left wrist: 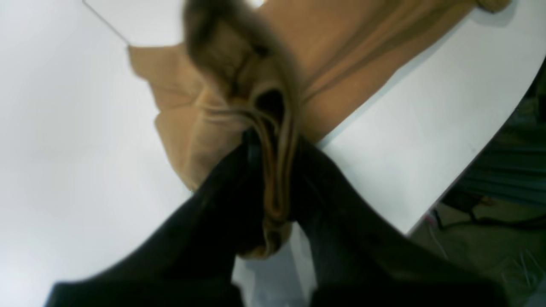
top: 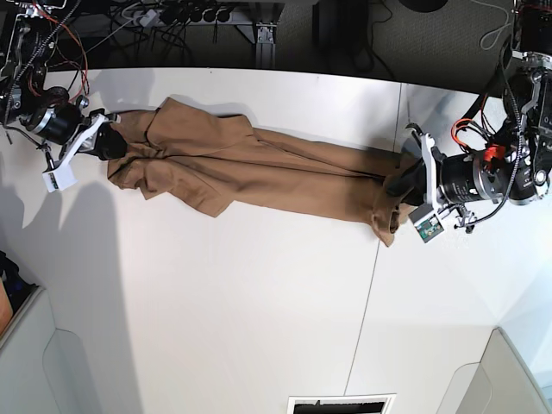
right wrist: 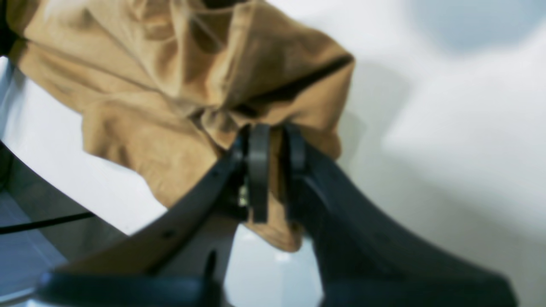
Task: Layout the t-shirt on the table in an organized manner, then fold the t-shirt properly
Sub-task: 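Push the left gripper's strip end inward toward the right gripper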
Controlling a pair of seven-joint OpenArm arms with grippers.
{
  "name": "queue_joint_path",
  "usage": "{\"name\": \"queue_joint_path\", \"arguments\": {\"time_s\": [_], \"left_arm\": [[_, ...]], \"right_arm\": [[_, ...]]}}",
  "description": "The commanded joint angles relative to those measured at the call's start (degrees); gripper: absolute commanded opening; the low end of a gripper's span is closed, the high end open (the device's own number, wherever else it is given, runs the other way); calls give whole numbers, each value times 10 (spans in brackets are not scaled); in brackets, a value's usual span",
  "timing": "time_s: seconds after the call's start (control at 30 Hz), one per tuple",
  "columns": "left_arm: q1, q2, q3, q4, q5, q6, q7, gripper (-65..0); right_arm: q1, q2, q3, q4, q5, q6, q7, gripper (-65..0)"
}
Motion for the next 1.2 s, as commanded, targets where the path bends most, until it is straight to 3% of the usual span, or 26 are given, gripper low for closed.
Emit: {"name": "queue_joint_path", "arguments": {"time_s": [0.0,0.23,0.33,0.5,0.77,0.93,1.17], "left_arm": [[-16,-4,-5,3,-8,1,-15,-650],[-35,32,0,-26,-11,-2,-21,-636],[-38,46,11,-26,-10,-2,-21,-479],[-41,67,14,-26,-10,-2,-43,-284],[-41,82,42,-26,-32,-2,-44,-274],[-52,86,37,-26,17,-2,-45,-276],[-56,63,2,-27,29,11,-44,-276]], "right_arm": [[6,8,4,7,0,0,9,-577],[4,8,4,7,-10,0,11,-577],[4,8,4,7,-10,0,12,-577],[3,8,4,7,-10,0,11,-577],[3,8,4,7,-11,0,11,-577],[3,8,8,8,-10,0,11,-577],[5,12,99,26,1,0,12,-577]]}}
